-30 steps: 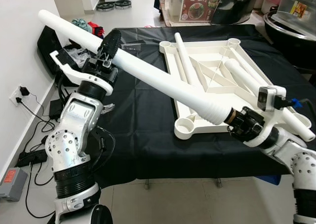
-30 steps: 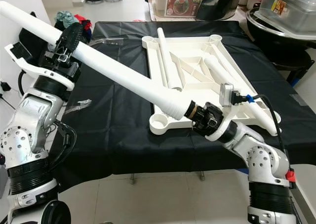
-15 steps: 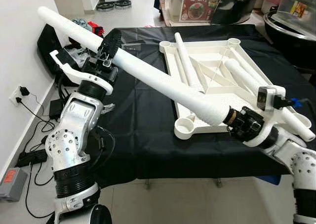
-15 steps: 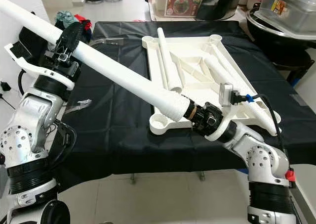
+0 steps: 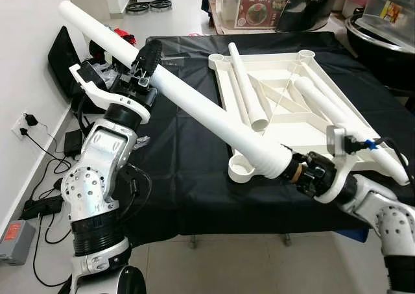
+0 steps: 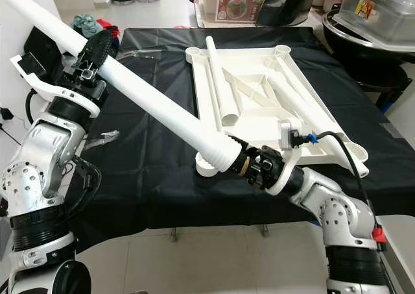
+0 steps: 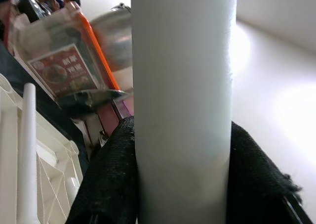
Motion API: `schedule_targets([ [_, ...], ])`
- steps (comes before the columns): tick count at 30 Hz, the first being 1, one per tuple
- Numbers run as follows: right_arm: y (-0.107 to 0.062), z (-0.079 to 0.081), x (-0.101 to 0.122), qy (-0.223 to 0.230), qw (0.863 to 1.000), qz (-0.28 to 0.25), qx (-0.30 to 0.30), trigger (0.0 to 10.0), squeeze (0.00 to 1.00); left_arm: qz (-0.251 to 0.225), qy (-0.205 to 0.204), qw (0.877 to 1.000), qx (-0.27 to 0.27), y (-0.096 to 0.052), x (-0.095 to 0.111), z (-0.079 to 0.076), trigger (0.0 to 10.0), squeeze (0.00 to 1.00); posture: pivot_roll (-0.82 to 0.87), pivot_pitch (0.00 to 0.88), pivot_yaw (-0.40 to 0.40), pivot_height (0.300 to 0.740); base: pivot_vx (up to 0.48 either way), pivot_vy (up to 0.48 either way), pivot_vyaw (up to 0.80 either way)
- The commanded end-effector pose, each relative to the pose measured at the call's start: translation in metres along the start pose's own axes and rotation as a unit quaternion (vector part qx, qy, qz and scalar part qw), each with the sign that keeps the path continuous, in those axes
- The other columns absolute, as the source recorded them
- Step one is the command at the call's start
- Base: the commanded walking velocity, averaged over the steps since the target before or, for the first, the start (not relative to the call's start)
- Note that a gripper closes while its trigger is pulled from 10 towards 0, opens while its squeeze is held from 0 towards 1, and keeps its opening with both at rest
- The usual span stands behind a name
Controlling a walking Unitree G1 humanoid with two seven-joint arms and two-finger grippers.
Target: Building children table
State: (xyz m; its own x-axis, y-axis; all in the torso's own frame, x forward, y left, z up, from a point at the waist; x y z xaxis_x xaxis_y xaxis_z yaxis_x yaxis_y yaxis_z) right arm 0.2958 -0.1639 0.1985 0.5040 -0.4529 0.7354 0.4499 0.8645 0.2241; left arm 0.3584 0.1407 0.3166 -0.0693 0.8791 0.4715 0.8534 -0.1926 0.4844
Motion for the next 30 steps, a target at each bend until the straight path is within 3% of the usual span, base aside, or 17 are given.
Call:
schedule_targets([
  [1,-0.008,-0.008,-0.002,0.002,1.0,-0.002,-0.021,10.0,0.0,-0.014,0.0,1.0,0.004,0.001,0.009,0.0,10.0,0.0,0.09,0.078,-0.024,0.74,0.0,0.0,0.0],
  [10,-0.027,-0.028,-0.009,0.019,0.997,-0.019,-0.073,10.0,0.0,-0.027,0.007,1.0,0.01,0.0,0.018,0.002,10.0,0.0,0.1,0.07,-0.026,0.74,0.0,0.0,0.0],
  [15,-0.049,-0.031,0.015,-0.026,0.993,-0.032,-0.111,10.0,0.0,0.002,0.066,0.998,0.008,-0.004,0.011,0.002,10.0,0.0,0.1,0.053,-0.029,0.74,0.0,0.0,0.0],
  [17,-0.049,-0.031,0.015,-0.026,0.993,-0.032,-0.111,10.0,0.0,0.002,0.066,0.998,0.008,-0.004,0.011,0.002,10.0,0.0,0.1,0.053,-0.029,0.74,0.0,0.0,0.0],
  [19,-0.059,-0.034,0.027,-0.053,0.988,-0.01,-0.141,10.0,0.0,0.014,0.104,0.994,0.008,-0.005,0.009,0.004,10.0,0.0,0.1,0.043,-0.028,0.74,0.0,0.0,0.0],
  [22,-0.068,-0.039,0.04,-0.083,0.982,0.006,-0.171,10.0,0.0,0.042,0.12,0.992,-0.009,-0.007,0.0,0.003,10.0,0.0,0.1,0.038,-0.026,0.74,0.0,0.0,0.0],
  [25,-0.059,-0.031,0.05,-0.101,0.983,0.009,-0.153,10.0,0.0,0.079,0.142,0.986,-0.029,-0.007,-0.012,0.002,10.0,0.0,0.1,0.033,-0.023,0.74,0.0,0.0,0.0],
  [27,-0.038,-0.016,0.051,-0.124,0.985,0.034,-0.112,10.0,0.0,0.118,0.179,0.975,-0.056,-0.004,-0.027,-0.003,10.0,0.0,0.1,0.034,-0.023,0.74,0.0,0.0,0.0],
  [28,-0.038,-0.016,0.051,-0.124,0.985,0.034,-0.112,10.0,0.0,0.118,0.179,0.975,-0.056,-0.004,-0.027,-0.003,10.0,0.0,0.1,0.034,-0.023,0.74,0.0,0.0,0.0],
  [30,-0.011,-0.003,0.051,-0.145,0.985,0.059,-0.068,10.0,0.0,0.142,0.222,0.961,-0.091,0.003,-0.042,-0.015,10.0,0.0,0.1,0.033,-0.022,0.74,0.0,0.0,0.0],
])
Point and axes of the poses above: a point about 5 cm out from each wrist's last joint towards the gripper, its own y axis pointing out of the wrist towards the gripper, its own x axis along the axis of the wrist's last joint, z = x × y, the point moved 5 cm from there along y, pointing out of the wrist towards the gripper, and after that the axes turned 15 degrees about y, right-handed, at the moved point
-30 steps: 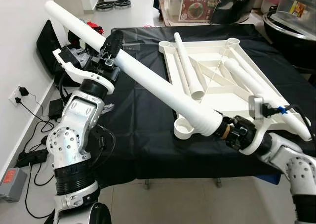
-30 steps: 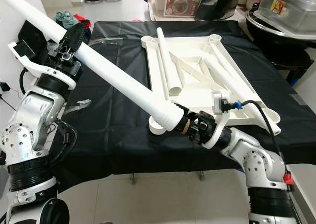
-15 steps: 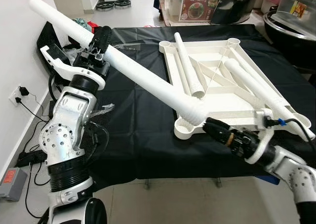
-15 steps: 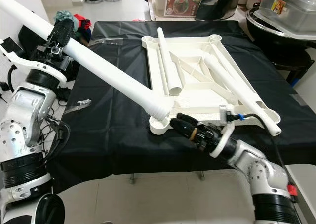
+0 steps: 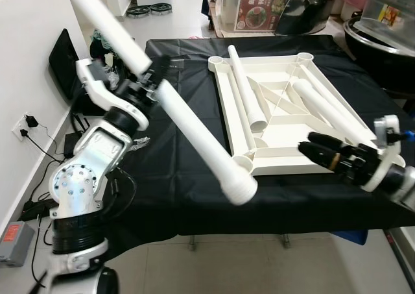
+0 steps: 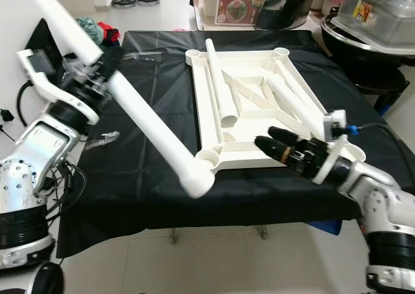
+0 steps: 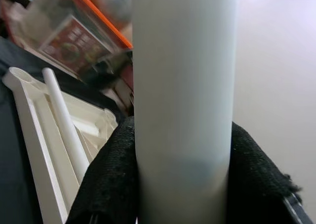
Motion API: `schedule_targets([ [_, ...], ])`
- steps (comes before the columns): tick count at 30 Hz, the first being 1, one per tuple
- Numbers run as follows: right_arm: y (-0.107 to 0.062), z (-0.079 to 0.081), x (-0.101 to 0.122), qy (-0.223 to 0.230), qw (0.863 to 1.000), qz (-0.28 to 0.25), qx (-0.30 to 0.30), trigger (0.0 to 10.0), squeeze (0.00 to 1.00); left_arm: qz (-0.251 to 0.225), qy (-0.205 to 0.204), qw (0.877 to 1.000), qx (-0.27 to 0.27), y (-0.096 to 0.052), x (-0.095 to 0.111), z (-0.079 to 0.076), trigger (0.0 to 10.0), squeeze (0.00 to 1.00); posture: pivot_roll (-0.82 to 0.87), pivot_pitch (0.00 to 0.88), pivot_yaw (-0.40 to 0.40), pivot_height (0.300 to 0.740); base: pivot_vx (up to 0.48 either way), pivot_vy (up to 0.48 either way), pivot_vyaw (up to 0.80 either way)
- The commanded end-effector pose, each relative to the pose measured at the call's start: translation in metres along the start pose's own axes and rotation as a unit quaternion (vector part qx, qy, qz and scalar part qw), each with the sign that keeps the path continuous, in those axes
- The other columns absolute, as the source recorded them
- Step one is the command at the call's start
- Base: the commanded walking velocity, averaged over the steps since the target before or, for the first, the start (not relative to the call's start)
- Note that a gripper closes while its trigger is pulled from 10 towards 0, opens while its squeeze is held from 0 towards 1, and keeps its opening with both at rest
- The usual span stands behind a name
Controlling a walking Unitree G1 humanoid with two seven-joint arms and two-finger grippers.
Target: Building children table
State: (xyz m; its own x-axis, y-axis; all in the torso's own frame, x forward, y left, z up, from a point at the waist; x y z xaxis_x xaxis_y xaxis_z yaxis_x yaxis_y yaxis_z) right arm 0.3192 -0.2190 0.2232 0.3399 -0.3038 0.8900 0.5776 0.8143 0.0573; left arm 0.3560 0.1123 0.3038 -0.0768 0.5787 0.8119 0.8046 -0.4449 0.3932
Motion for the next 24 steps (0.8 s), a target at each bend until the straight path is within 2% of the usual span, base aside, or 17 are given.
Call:
schedule_targets([
  [1,0.018,0.015,0.0,-0.017,0.999,0.021,0.038,10.0,0.0,0.016,0.035,0.999,-0.031,0.009,-0.005,-0.013,10.0,0.0,0.1,0.033,-0.022,0.74,0.0,0.0,0.0],
  [2,0.018,0.015,0.0,-0.017,0.999,0.021,0.038,10.0,0.0,0.016,0.035,0.999,-0.031,0.009,-0.005,-0.013,10.0,0.0,0.1,0.033,-0.022,0.74,0.0,0.0,0.0],
  [3,0.029,0.022,0.001,-0.025,0.998,0.03,0.053,10.0,0.0,0.022,0.048,0.998,-0.047,0.013,-0.008,-0.02,10.0,0.0,0.09,0.034,-0.02,0.74,0.0,0.0,0.0],
  [4,0.029,0.022,0.001,-0.025,0.998,0.03,0.053,10.0,0.0,0.022,0.048,0.998,-0.047,0.013,-0.008,-0.02,10.0,0.0,0.09,0.034,-0.02,0.74,0.0,0.0,0.0],
  [5,0.044,0.029,-0.001,-0.029,0.996,0.047,0.069,10.0,0.0,0.032,0.067,0.994,-0.077,0.018,-0.013,-0.032,10.0,0.0,0.1,0.033,-0.02,0.74,0.0,0.0,0.0],
  [6,0.044,0.029,-0.001,-0.029,0.996,0.047,0.069,10.0,0.0,0.032,0.067,0.994,-0.077,0.018,-0.013,-0.032,10.0,0.0,0.1,0.033,-0.02,0.74,0.0,0.0,0.0],
  [7,0.057,0.038,-0.003,-0.026,0.994,0.065,0.084,10.0,0.0,0.043,0.087,0.99,-0.105,0.02,-0.019,-0.041,10.0,0.0,0.1,0.035,-0.015,0.74,0.0,0.0,0.0],
  [9,0.057,0.038,-0.003,-0.026,0.994,0.065,0.084,10.0,0.0,0.043,0.087,0.99,-0.105,0.02,-0.019,-0.041,10.0,0.0,0.1,0.035,-0.015,0.74,0.0,0.0,0.0],
  [11,0.077,0.048,-0.01,-0.017,0.99,0.104,0.096,10.0,0.0,0.057,0.107,0.983,-0.137,0.025,-0.028,-0.053,10.0,0.0,0.09,0.035,-0.016,0.74,0.0,0.0,0.0],
  [16,0.089,0.053,-0.015,-0.016,0.987,0.129,0.099,10.0,0.0,0.059,0.104,0.982,-0.145,0.028,-0.031,-0.055,10.0,0.0,0.09,0.039,-0.013,0.74,0.0,0.0,0.0],
  [20,0.103,0.064,-0.017,-0.011,0.983,0.143,0.115,10.0,0.0,0.051,0.104,0.979,-0.165,0.034,-0.032,-0.065,10.0,0.0,0.09,0.041,-0.011,0.74,0.0,0.0,0.0],
  [24,0.104,0.066,-0.018,-0.01,0.982,0.146,0.119,10.0,0.0,0.049,0.105,0.979,-0.169,0.035,-0.032,-0.066,10.0,0.0,0.09,0.041,-0.011,0.74,0.0,0.0,0.0],
])
Point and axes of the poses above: a point about 5 cm out from each wrist's last joint towards the gripper, its own y axis pointing out of the wrist towards the gripper, its own x axis along the axis of the wrist's last joint, z = x × y, the point moved 5 cm from there along y, pointing out of the wrist towards the gripper, and after that the axes turned 15 degrees about y, right-handed, at the moved point
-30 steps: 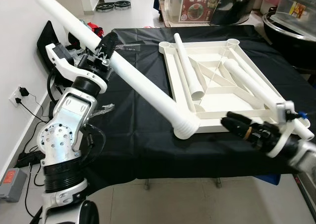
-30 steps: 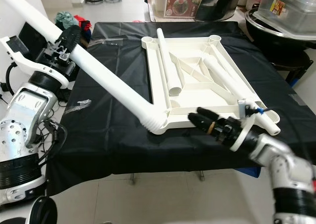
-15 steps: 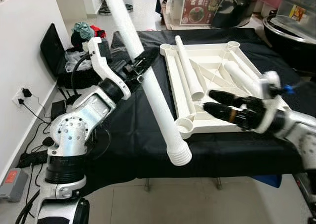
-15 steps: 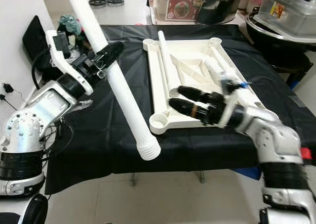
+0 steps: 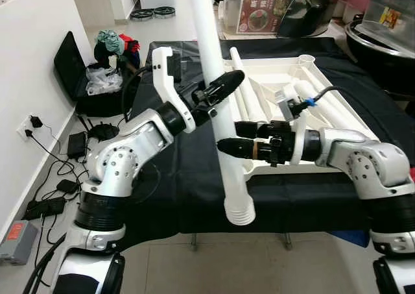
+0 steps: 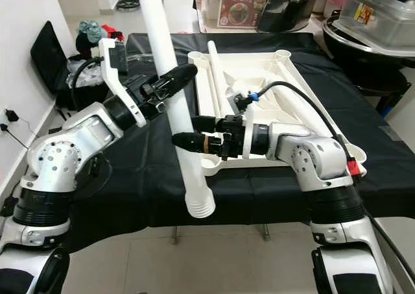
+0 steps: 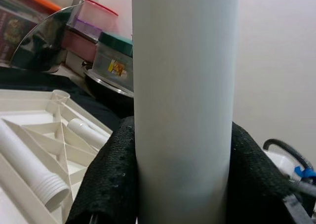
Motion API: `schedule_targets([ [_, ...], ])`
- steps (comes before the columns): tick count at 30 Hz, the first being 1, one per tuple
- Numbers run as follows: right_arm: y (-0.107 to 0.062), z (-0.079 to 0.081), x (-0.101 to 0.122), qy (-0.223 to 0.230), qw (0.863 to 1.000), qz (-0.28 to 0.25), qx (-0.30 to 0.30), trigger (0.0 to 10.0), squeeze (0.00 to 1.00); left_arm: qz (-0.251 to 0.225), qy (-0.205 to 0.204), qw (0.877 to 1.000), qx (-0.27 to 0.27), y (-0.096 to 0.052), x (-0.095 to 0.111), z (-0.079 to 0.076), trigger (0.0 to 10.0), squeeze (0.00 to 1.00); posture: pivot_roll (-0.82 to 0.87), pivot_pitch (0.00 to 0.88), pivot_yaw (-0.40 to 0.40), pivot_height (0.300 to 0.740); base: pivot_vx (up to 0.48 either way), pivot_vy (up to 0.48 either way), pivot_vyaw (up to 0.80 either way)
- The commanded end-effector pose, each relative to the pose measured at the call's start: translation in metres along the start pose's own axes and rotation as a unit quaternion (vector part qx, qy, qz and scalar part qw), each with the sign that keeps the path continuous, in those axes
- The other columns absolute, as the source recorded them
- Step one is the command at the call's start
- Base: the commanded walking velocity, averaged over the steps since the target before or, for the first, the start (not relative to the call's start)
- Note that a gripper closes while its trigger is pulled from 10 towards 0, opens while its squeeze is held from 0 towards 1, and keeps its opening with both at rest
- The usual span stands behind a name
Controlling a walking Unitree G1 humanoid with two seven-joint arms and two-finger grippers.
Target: Building children table
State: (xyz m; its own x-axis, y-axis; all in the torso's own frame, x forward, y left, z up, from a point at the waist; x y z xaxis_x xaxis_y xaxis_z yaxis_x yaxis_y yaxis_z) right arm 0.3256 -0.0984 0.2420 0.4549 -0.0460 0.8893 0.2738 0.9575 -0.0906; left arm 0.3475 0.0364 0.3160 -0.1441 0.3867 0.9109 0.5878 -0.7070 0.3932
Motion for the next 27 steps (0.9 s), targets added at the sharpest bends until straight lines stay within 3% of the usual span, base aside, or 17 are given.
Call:
schedule_targets([
  [1,0.003,0.004,0.0,-0.005,1.0,0.008,0.004,10.0,0.0,-0.004,0.007,1.0,-0.008,0.004,0.002,-0.003,10.0,0.0,0.09,0.041,-0.011,0.74,0.0,0.0,0.0],
  [9,0.023,0.01,-0.011,0.008,1.0,0.022,0.017,10.0,0.0,-0.018,0.015,1.0,-0.01,0.015,0.008,-0.001,10.0,0.0,0.09,0.046,-0.008,0.74,0.0,0.0,0.0],
  [19,0.037,0.015,-0.009,0.008,0.999,0.024,0.023,10.0,0.0,-0.034,0.013,0.999,-0.009,0.021,0.016,0.001,10.0,0.0,0.08,0.056,-0.002,0.74,0.0,0.0,0.0],
  [23,0.042,0.014,-0.008,0.005,1.0,0.025,0.018,10.0,0.0,-0.038,0.009,0.999,-0.013,0.023,0.016,-0.002,10.0,0.0,0.08,0.056,-0.002,0.74,0.0,0.0,0.0],
  [27,0.05,0.003,-0.005,0.001,1.0,0.022,-0.015,10.0,0.0,-0.044,0.001,0.999,-0.022,0.027,0.017,-0.008,10.0,0.0,0.08,0.058,-0.002,0.74,0.0,0.0,0.0],
])
Point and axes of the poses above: a point about 5 cm out from each wrist's last joint towards the gripper, its own y axis pointing out of the wrist towards the gripper, its own x axis along the axis of the wrist's last joint, z = x × y, the point moved 5 cm from there along y, pointing out of the wrist towards the gripper, and after that the axes turned 15 degrees about y, right-handed, at the moved point
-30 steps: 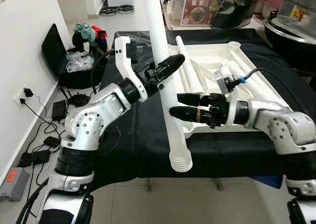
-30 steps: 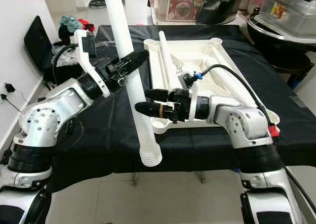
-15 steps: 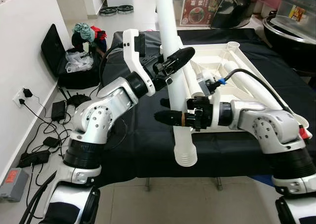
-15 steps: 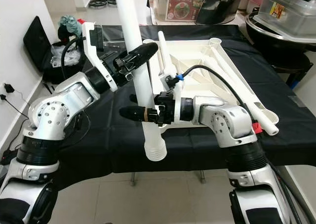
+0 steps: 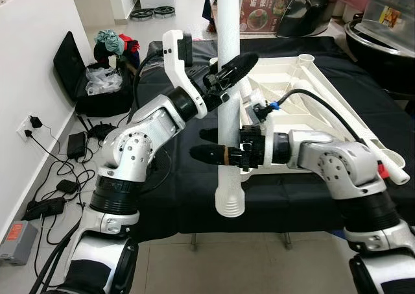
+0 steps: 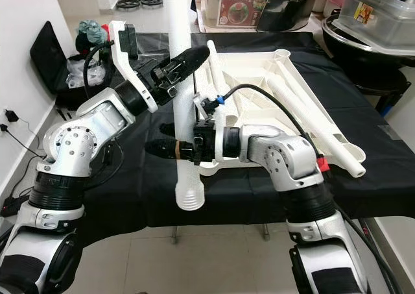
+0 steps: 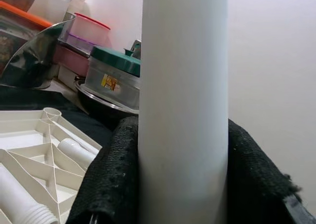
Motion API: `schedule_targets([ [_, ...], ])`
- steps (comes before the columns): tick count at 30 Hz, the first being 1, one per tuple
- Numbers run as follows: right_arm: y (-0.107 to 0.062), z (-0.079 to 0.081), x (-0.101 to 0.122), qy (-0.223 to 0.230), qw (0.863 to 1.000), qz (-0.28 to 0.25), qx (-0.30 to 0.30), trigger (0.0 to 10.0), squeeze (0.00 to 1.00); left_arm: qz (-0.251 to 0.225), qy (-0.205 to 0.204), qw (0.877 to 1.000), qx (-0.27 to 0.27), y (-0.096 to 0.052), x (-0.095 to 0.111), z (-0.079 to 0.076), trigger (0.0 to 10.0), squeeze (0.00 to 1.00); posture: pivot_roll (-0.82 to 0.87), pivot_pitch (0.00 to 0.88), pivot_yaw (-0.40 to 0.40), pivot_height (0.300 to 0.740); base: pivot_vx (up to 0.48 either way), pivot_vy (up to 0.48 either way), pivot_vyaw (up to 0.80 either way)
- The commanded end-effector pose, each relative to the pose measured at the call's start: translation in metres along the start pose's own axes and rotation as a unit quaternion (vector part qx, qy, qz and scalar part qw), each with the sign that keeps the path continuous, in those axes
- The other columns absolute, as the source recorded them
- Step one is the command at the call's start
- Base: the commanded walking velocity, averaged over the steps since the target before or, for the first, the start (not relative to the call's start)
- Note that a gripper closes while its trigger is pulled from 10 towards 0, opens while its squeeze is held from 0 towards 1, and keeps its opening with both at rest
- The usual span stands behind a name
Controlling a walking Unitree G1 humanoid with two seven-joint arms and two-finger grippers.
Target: Building children table
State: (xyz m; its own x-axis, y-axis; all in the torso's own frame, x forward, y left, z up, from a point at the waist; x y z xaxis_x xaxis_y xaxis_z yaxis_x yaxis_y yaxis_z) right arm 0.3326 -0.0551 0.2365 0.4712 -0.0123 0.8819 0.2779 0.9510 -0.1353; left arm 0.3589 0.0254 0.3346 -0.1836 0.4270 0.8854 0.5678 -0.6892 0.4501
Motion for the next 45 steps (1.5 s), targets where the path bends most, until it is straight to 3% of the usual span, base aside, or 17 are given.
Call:
schedule_targets([
  [1,0.007,-0.003,0.0,-0.001,1.0,0.003,-0.01,10.0,0.0,-0.014,-0.003,1.0,-0.018,0.006,0.005,-0.009,10.0,0.0,0.08,0.059,-0.001,0.74,0.0,0.0,0.0],
  [10,0.012,-0.021,-0.003,0.022,0.998,0.015,-0.065,10.0,0.0,-0.015,0.0,1.0,-0.016,0.009,0.004,-0.011,10.0,0.0,0.08,0.061,-0.005,0.74,0.0,0.0,0.0],
  [16,0.015,-0.02,0.003,0.02,0.998,0.004,-0.06,10.0,0.0,-0.018,-0.002,1.0,-0.012,0.008,0.005,-0.009,10.0,0.0,0.09,0.064,-0.005,0.74,0.0,0.0,0.0],
  [17,0.015,-0.019,0.004,0.018,0.998,0.002,-0.058,6.2,0.0,-0.019,-0.003,1.0,-0.012,0.008,0.005,-0.009,10.0,0.0,0.08,0.065,-0.005,0.74,0.0,0.0,0.0],
  [19,0.016,-0.019,0.005,0.017,0.998,0.0,-0.057,6.2,0.0,-0.02,-0.003,1.0,-0.012,0.008,0.005,-0.009,10.0,0.0,0.08,0.064,-0.006,0.74,0.0,0.0,0.0],
  [20,0.016,-0.018,0.006,0.015,0.998,-0.001,-0.054,0.0,0.0,-0.02,-0.002,1.0,-0.009,0.008,0.005,-0.008,10.0,0.0,0.08,0.065,-0.004,0.74,0.0,0.0,0.0],
  [36,0.019,-0.011,0.009,0.007,0.999,-0.008,-0.034,0.0,0.0,-0.024,-0.004,1.0,-0.001,0.008,0.008,-0.002,10.0,0.0,0.08,0.068,0.0,0.74,0.0,0.0,0.0],
  [42,0.02,-0.011,0.011,0.008,0.999,-0.013,-0.034,0.0,0.0,0.005,0.003,1.0,-0.001,0.009,-0.003,-0.005,10.0,0.0,0.09,0.069,0.0,0.74,0.0,0.0,0.0],
  [43,0.02,-0.011,0.011,0.008,0.999,-0.012,-0.033,0.0,0.0,0.004,0.009,1.0,-0.001,0.009,-0.003,-0.005,10.0,0.44,0.09,0.07,0.0,0.74,0.0,0.0,0.0],
  [44,0.02,-0.011,0.011,0.008,0.999,-0.012,-0.034,0.0,0.0,0.0,0.008,1.0,-0.006,0.009,-0.002,-0.007,10.0,1.0,0.09,0.071,0.0,0.74,0.0,0.0,0.0],
  [45,0.02,-0.011,0.011,0.008,0.999,-0.012,-0.034,0.0,0.0,-0.003,0.008,1.0,-0.01,0.009,-0.001,-0.008,10.0,1.0,0.09,0.071,0.0,0.74,0.0,0.0,0.0],
])
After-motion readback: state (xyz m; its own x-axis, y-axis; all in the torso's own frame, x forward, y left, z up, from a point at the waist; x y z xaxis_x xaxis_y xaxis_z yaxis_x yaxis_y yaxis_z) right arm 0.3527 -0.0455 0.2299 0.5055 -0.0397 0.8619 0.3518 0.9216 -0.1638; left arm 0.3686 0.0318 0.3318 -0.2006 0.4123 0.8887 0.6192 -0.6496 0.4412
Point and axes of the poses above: a point about 5 cm out from each wrist's last joint towards the gripper, its own y axis pointing out of the wrist towards the gripper, its own x axis along the axis of the wrist's last joint, z = x × y, the point moved 5 cm from there along y, pointing out of the wrist towards the gripper, and after that the axes turned 15 degrees about y, right-handed, at the moved point
